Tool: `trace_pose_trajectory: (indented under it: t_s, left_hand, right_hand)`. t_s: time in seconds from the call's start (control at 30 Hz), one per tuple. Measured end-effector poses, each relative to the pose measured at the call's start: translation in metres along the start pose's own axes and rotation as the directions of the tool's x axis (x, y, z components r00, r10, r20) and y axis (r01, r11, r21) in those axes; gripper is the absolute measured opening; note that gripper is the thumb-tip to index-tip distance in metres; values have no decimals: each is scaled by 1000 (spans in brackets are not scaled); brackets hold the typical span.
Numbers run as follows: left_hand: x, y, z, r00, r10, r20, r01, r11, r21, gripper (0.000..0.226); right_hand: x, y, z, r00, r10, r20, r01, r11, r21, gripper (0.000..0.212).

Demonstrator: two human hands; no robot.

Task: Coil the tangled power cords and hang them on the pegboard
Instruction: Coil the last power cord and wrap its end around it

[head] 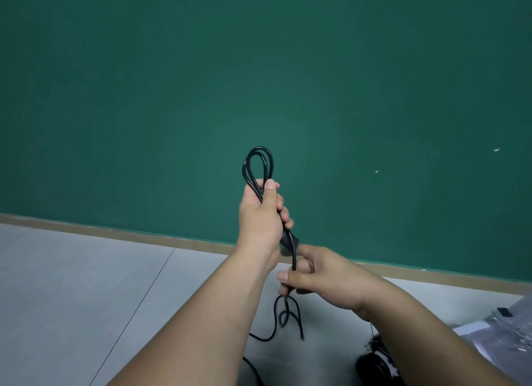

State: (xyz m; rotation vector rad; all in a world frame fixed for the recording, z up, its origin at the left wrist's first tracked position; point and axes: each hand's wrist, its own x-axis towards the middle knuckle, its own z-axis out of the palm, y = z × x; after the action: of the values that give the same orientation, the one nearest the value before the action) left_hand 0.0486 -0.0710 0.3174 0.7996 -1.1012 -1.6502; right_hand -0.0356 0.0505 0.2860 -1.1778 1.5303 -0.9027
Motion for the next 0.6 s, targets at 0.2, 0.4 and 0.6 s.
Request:
trace_pose_trajectory:
  t_s: [0.2, 0.4, 0.6]
  left_hand:
    - [29, 14, -39, 936, 344, -72, -291, 874, 389, 17]
    - [24, 13, -44, 936, 228, 269, -351, 529, 773, 19]
    - [-9, -9, -10, 833, -225, 505, -217, 707, 673, 49]
  right_hand:
    - [-7, -8, -36, 975, -72, -211, 80, 996, 30, 14]
    - [-34, -18, -62, 861, -234, -451, 229, 971, -67, 7]
    - [-24, -17, -55, 555, -378, -741, 286, 923, -256, 11]
